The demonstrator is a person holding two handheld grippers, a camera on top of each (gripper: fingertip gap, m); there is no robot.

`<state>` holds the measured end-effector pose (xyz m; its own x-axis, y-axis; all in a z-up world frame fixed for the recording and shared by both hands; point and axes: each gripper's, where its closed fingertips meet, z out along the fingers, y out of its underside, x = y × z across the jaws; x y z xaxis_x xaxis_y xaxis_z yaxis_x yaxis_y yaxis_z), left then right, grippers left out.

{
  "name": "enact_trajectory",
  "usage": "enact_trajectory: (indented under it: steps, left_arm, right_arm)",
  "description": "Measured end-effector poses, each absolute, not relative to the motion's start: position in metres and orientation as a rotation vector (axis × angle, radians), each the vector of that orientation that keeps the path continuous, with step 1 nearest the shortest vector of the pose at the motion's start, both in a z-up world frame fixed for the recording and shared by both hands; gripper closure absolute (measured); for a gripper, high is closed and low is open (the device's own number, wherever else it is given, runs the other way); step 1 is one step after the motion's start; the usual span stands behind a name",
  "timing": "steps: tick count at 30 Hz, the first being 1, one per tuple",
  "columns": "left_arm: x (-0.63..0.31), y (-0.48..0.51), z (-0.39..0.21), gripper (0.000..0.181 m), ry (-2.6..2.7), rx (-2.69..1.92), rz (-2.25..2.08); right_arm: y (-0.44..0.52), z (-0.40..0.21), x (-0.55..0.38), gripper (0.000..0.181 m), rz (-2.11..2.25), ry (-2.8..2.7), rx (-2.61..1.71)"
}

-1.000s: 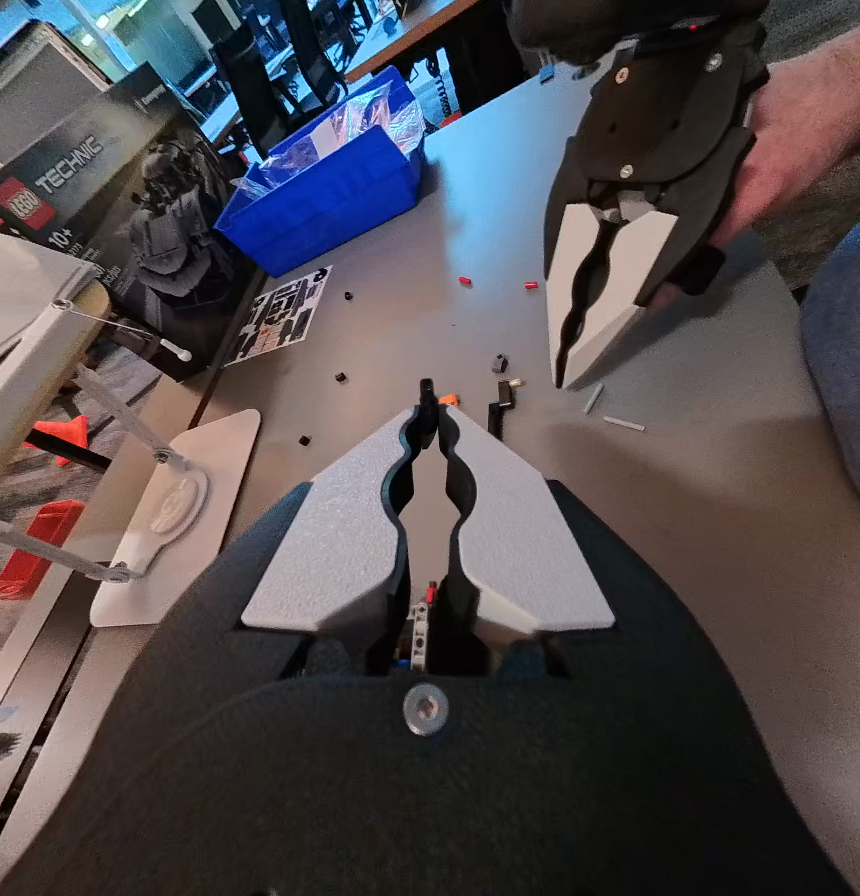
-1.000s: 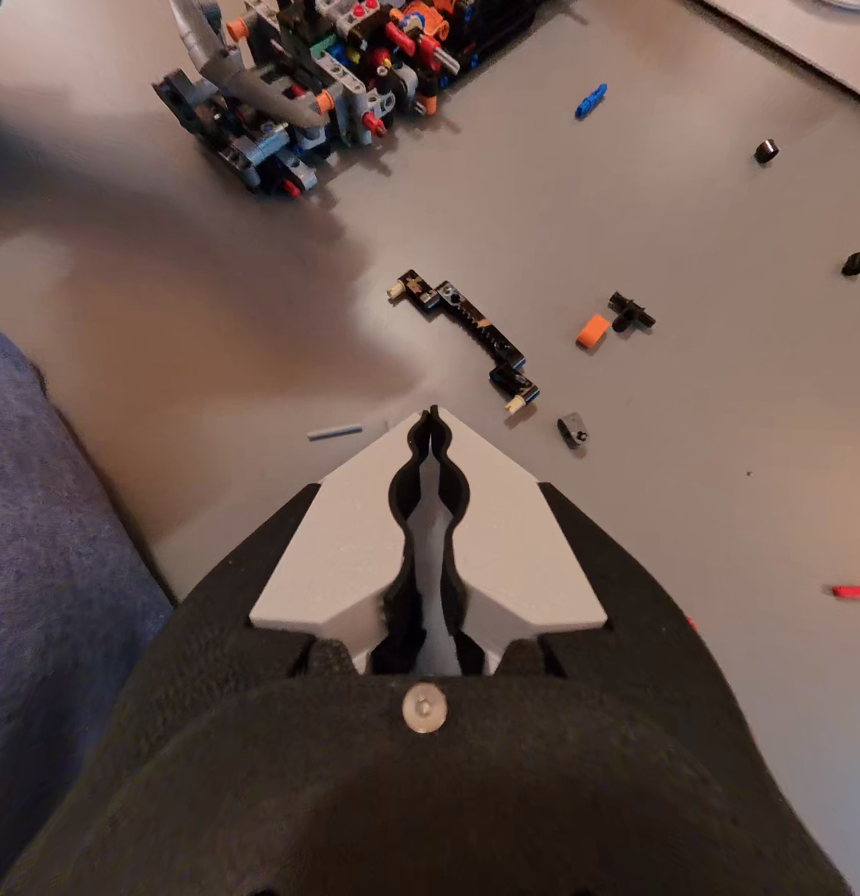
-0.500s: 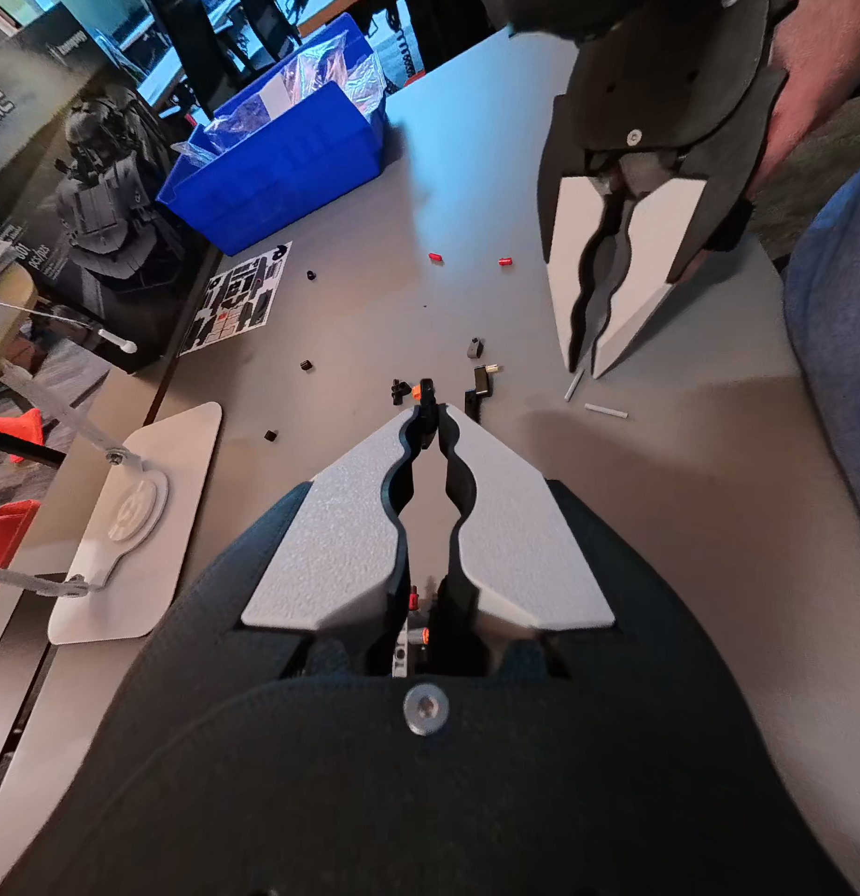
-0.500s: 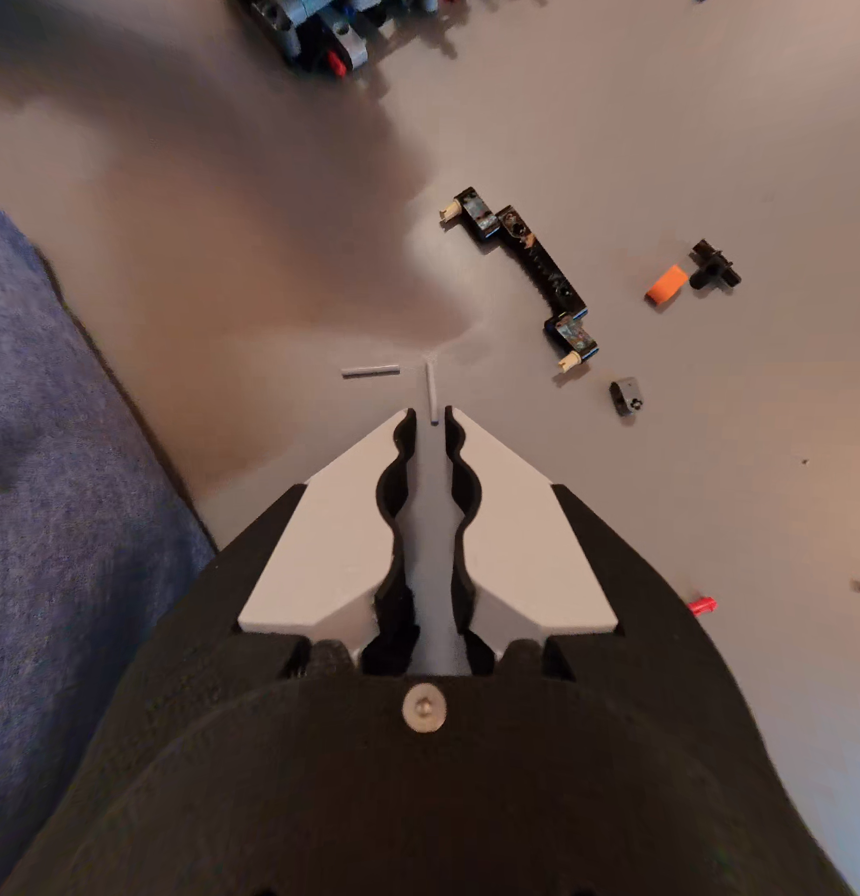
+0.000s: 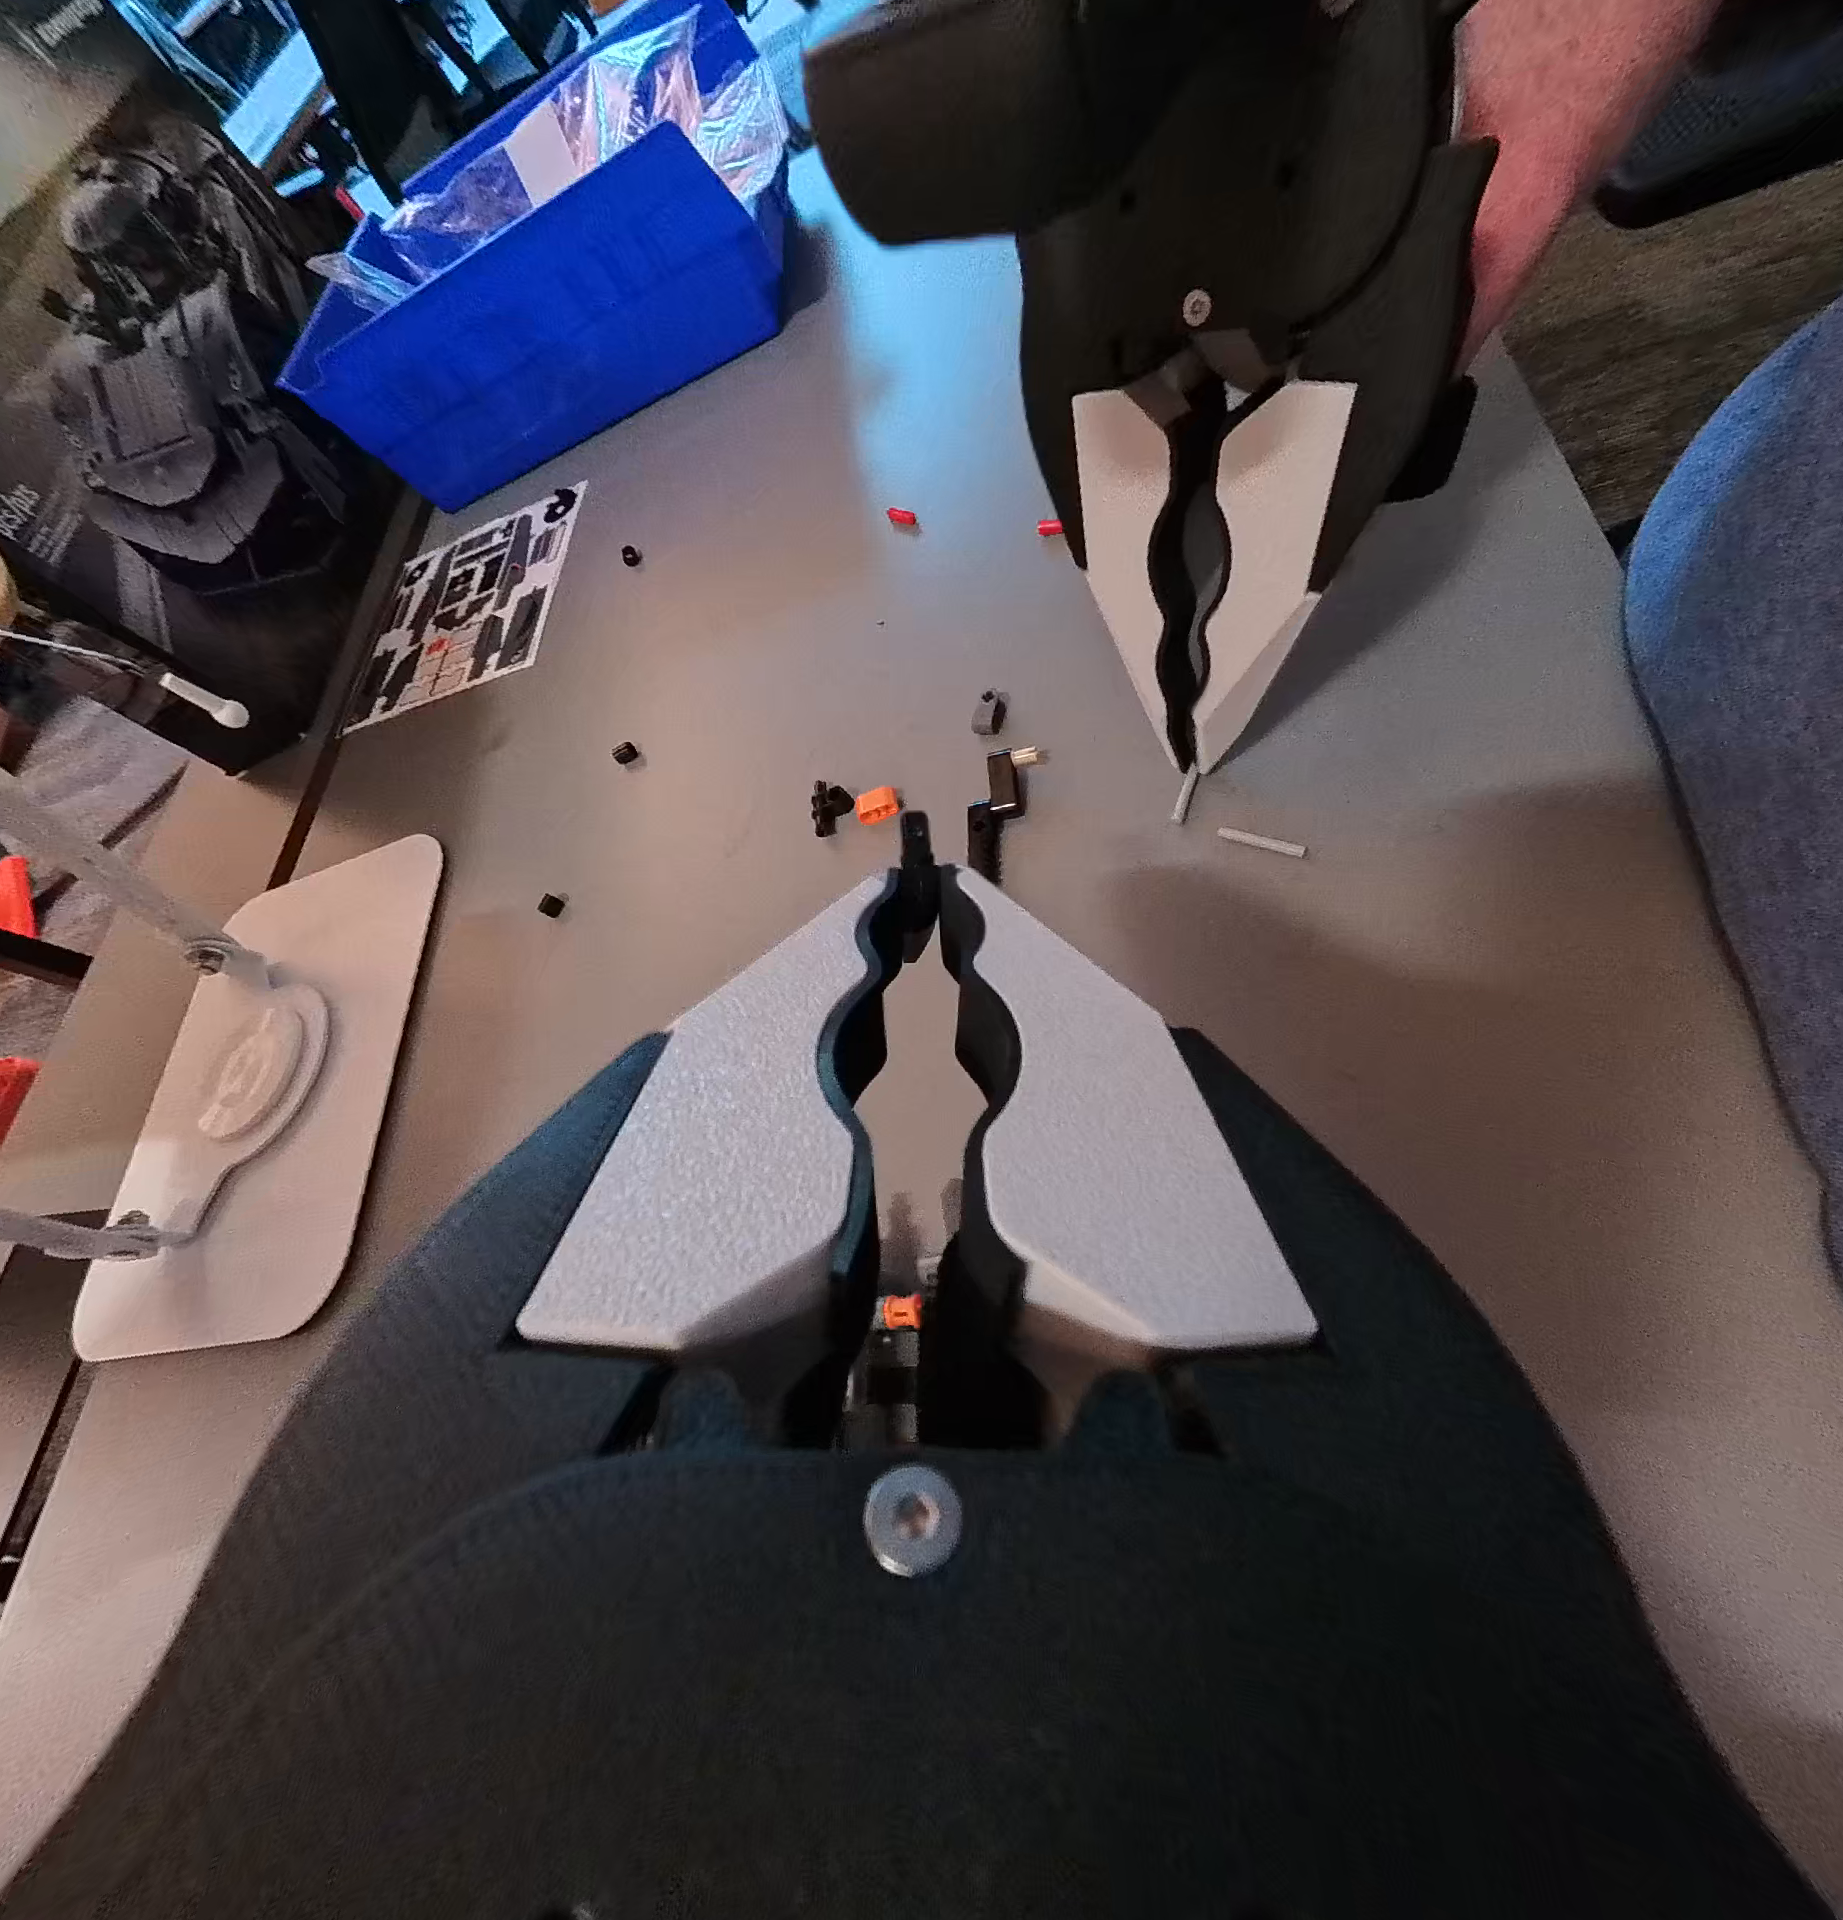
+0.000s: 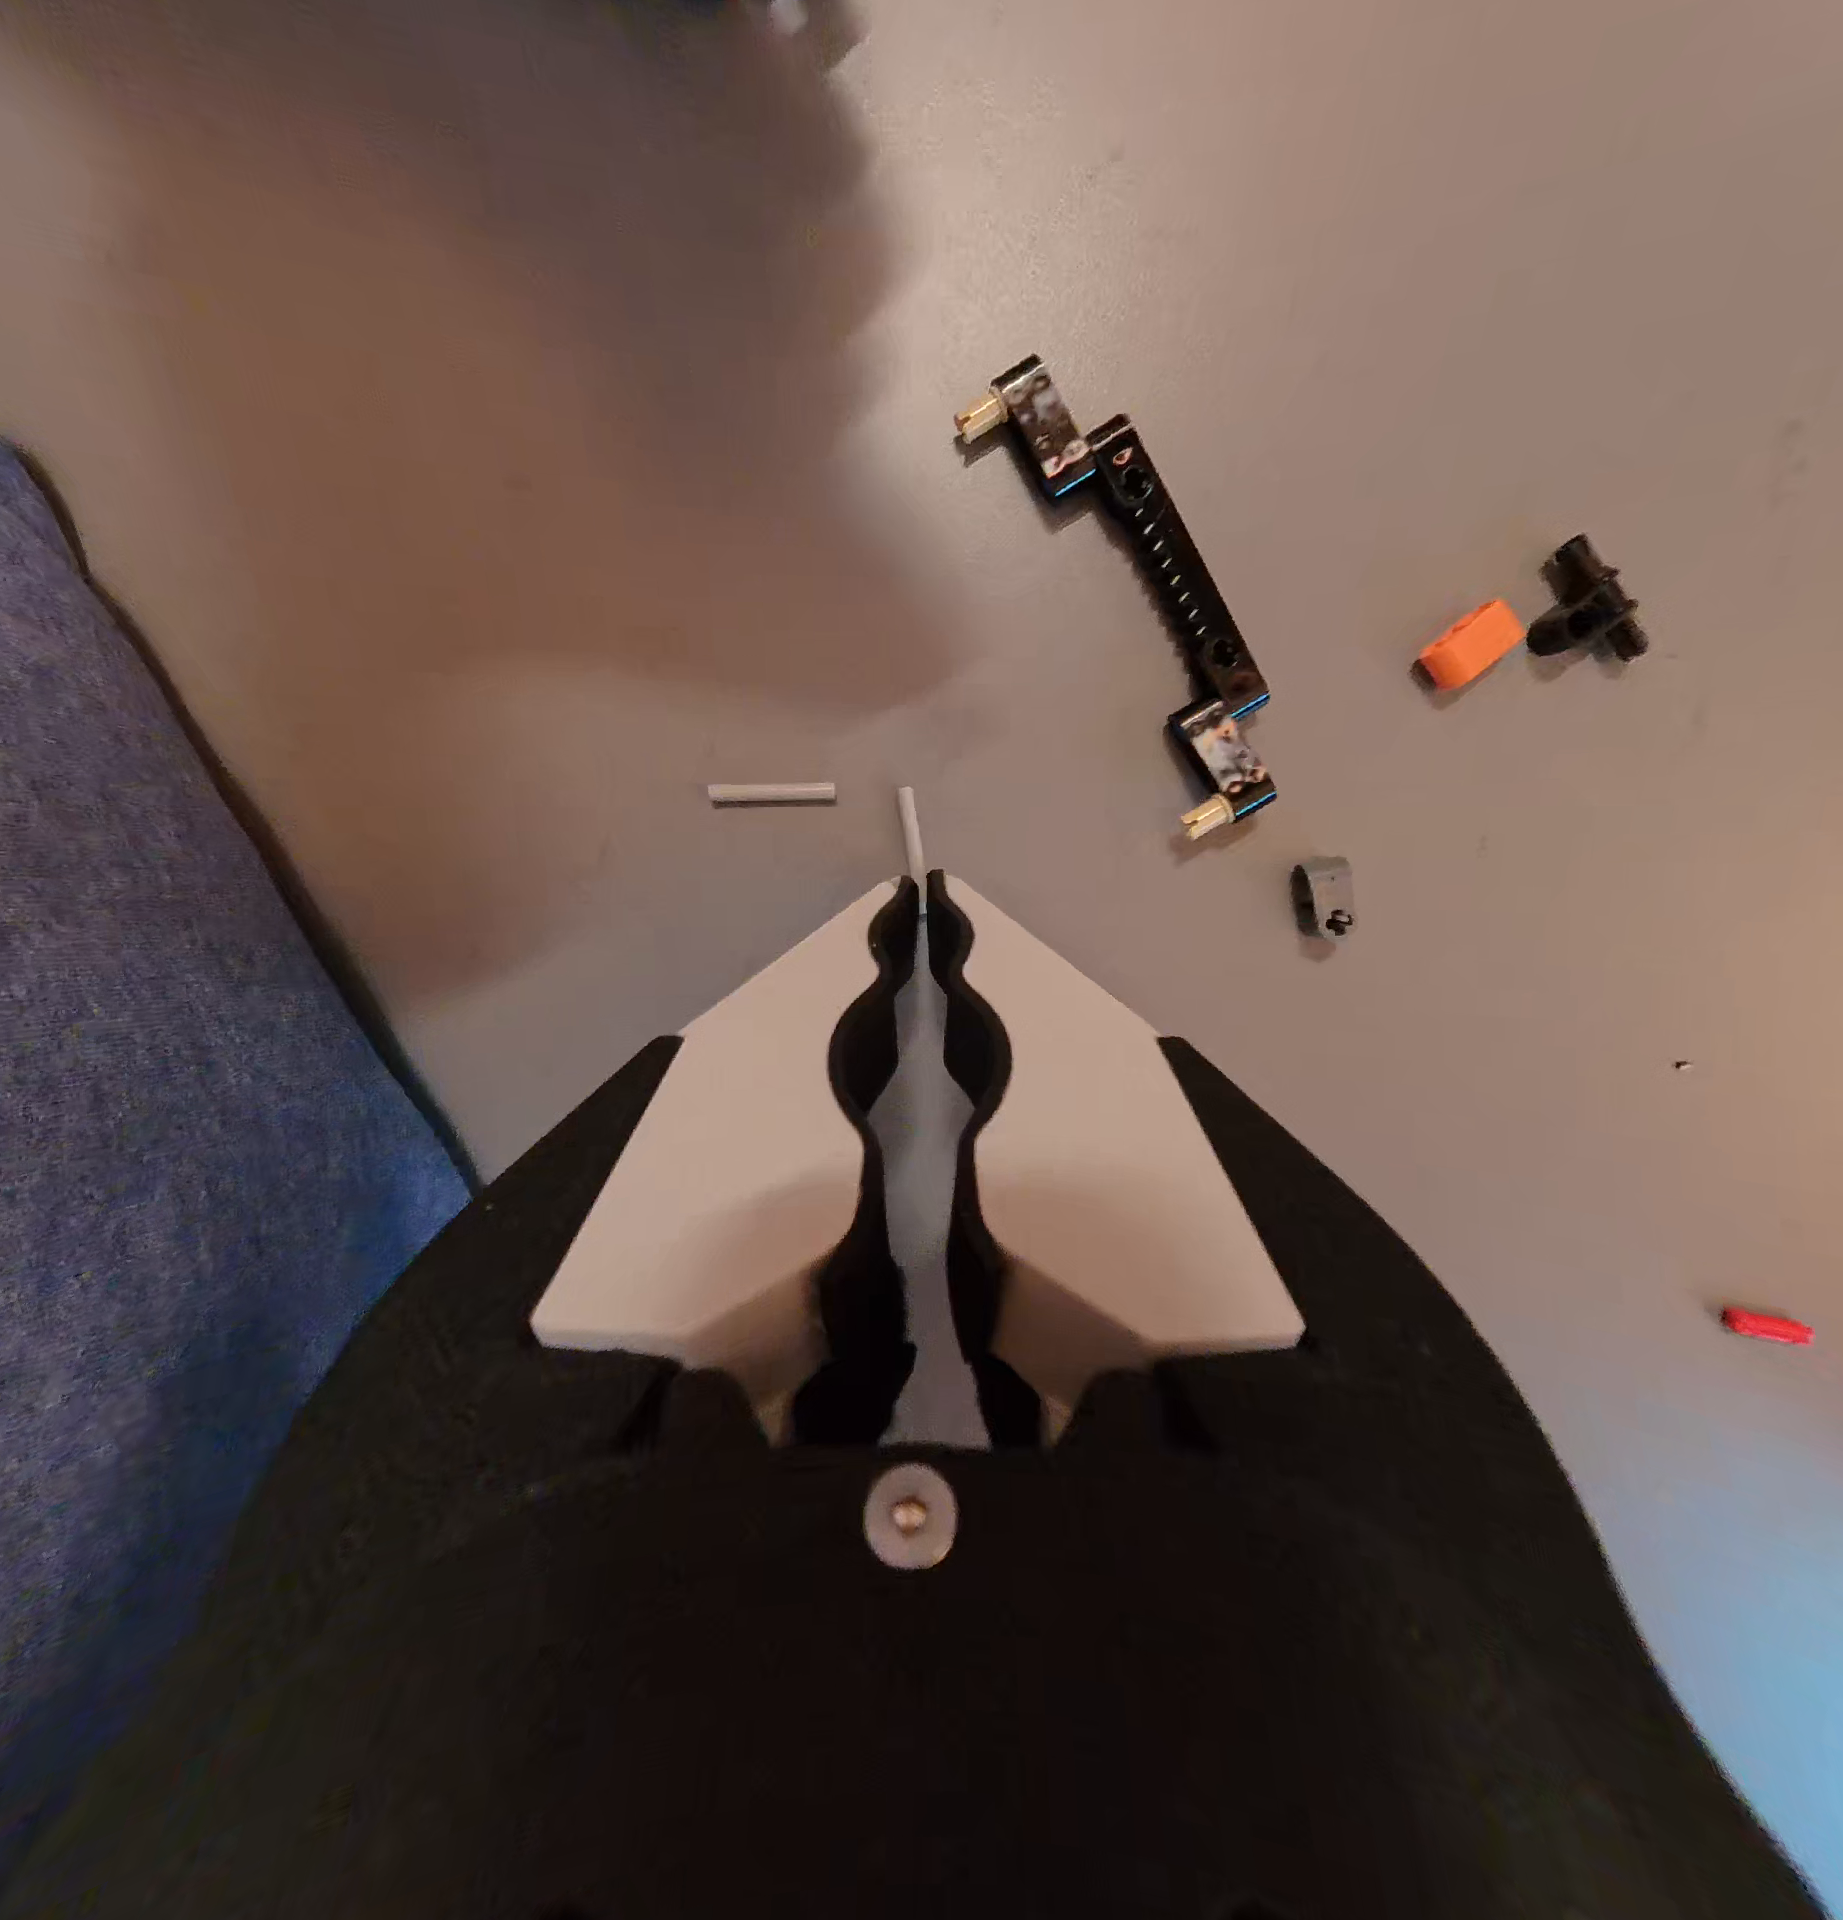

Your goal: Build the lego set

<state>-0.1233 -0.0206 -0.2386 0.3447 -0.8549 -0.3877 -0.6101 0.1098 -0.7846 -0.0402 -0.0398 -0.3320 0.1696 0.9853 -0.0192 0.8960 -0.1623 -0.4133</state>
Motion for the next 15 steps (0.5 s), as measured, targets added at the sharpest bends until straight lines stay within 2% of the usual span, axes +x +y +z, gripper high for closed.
enact_trajectory:
  steps: [1, 15]
  left_arm:
    - [-0.123, -0.021, -0.240, 0.178, 1.359, -1.596, -0.307]
    - [-0.108, -0.035, -0.244, 0.178, 1.335, -1.670, -0.528]
  right_arm:
    - [-0.039, -0.330, -0.041, 0.181, 0.419, -1.786, -2.130]
    - [-0.030, -0.253, -0.073, 0.181, 0.568, -1.679, -1.761]
